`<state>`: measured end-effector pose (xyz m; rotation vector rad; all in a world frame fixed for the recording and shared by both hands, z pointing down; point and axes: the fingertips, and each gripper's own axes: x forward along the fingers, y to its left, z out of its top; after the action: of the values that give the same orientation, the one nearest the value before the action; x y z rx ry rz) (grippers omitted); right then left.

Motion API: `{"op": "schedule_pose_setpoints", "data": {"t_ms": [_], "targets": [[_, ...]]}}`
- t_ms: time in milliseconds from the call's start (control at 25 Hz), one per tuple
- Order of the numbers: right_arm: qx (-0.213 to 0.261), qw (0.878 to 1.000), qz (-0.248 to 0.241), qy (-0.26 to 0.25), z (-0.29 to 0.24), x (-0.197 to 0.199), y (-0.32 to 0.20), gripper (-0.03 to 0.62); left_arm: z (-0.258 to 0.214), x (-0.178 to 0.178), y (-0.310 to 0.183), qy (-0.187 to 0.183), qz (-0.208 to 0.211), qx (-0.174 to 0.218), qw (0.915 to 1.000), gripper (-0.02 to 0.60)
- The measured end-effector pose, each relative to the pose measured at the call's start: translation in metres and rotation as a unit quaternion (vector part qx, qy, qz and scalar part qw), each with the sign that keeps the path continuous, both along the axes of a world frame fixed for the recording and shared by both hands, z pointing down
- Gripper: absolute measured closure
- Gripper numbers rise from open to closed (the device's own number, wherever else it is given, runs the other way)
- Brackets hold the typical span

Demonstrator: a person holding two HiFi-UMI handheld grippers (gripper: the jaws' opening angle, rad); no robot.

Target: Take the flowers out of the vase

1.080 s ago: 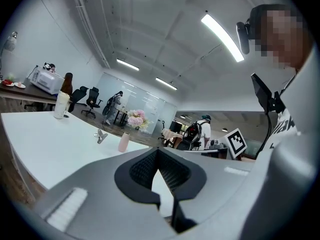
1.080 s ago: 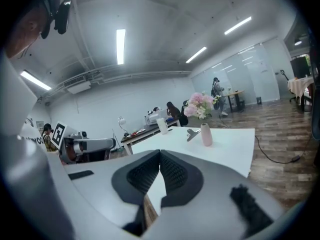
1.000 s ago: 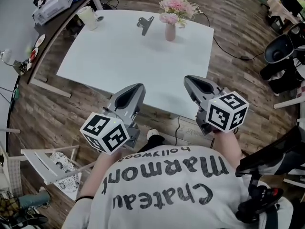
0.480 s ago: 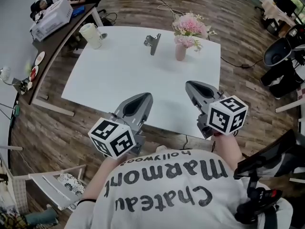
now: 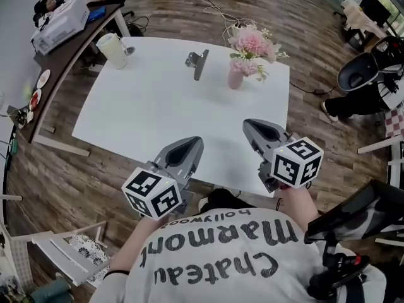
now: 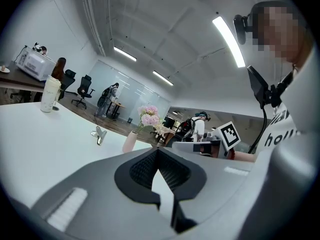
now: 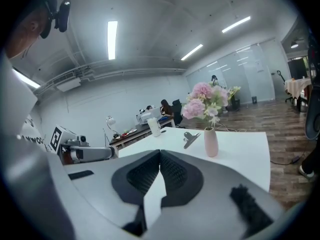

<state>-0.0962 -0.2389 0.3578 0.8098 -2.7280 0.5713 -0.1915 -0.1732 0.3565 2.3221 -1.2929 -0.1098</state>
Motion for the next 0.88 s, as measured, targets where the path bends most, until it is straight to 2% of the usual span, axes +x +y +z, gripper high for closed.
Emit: {"op": "schedule_pose_setpoints", "data": {"t_ms": [360, 520, 680, 880], "targets": [[-0.007, 1.0, -0.023, -0.007, 0.005, 0.002, -0.048, 0.58, 0.006, 0.006, -0.046, -0.002, -0.035, -0.014, 0.9993, 0.578], [-0.018, 0.999, -0.04, -0.017, 0.013, 0.011, -0.066, 0.58, 0.014, 0.022, -0.068, 0.002, -0.039, -0.029, 0.9988, 0.578], [-0.025, 0.998, -0.047, -0.035, 0.026, 0.018, -0.083, 0.58, 0.026, 0.033, -0.085, -0.013, -0.043, -0.037, 0.9983, 0.58], [-0.01, 0.998, -0.037, -0.045, 0.035, 0.022, -0.101, 0.58, 0.031, 0.037, -0.102, -0.025, -0.052, -0.038, 0.9976, 0.58]]}}
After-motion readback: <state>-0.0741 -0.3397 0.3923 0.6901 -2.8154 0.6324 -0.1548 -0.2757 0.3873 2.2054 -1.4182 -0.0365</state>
